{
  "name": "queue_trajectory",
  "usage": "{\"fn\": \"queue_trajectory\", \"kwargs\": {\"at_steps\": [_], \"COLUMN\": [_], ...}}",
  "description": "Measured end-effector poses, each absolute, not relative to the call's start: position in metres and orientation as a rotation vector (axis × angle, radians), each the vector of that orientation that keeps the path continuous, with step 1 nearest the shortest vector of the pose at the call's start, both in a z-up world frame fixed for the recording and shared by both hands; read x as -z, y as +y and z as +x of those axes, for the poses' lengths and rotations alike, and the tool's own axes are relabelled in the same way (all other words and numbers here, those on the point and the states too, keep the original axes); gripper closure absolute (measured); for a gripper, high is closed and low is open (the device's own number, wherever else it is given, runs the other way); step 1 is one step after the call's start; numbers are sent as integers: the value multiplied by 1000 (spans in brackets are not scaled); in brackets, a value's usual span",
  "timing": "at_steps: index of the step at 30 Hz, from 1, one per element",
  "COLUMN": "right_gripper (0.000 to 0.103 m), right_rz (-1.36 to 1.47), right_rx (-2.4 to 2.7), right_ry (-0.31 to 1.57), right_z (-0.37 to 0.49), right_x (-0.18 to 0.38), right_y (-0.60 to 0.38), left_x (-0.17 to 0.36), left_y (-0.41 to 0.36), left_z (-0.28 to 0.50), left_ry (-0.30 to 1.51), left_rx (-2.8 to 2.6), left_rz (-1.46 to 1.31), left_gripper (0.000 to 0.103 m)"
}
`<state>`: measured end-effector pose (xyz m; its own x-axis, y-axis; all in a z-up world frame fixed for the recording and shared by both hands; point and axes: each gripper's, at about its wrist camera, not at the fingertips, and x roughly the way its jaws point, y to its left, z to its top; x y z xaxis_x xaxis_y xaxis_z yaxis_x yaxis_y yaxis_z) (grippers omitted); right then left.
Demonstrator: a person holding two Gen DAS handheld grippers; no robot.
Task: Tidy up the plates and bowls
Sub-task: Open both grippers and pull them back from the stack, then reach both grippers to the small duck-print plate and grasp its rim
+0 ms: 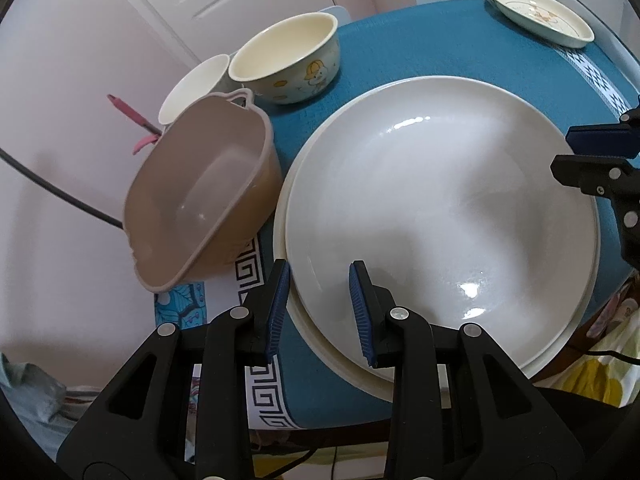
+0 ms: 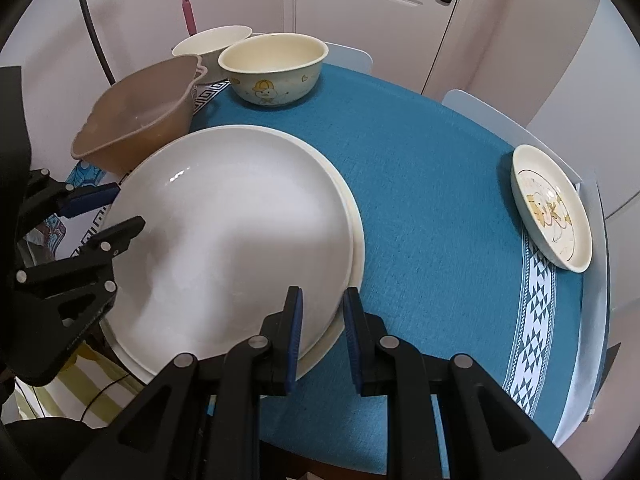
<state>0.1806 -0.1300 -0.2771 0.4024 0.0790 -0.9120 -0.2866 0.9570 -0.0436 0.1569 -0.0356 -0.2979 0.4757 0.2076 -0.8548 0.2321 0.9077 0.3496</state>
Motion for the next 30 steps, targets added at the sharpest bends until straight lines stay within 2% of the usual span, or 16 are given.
{"fn": "queue_trajectory", "kwargs": {"at_steps": [10,12,13,14,15,16,17,23,30], "right_gripper": [84,84,75,50,34,9,6,6,1], "right_rz": [-110,-65,-46,-34,-21,-5,16,103,214], "right_rx": [-239,-246,-236,-224,-211,-200,-188,-35,135], "right_ry": [1095,1098,1084,1065,1046,1027,1005,932,846], "right_z": [181,181,179,177,175,172,168,151,134], "right_x": [257,250,245,240,235,230,224,196,162], "right_y": [-141,-148,-152,-157,-162,-167,-173,-218,-276], "left_x": [272,262,255,247,236,229,222,187,151], "left_y": [-26,-24,-24,-23,-23,-22,-25,-43,-108], "left_z": [161,162,162,162,161,163,166,190,233], "left_ry": [1088,1081,1070,1048,1008,993,984,924,854], "left_rx": [80,90,99,109,113,120,138,265,490], "left_rz": [312,282,270,255,241,239,240,206,230], "left_gripper": [74,59,28,0,0,0,0,0,0]}}
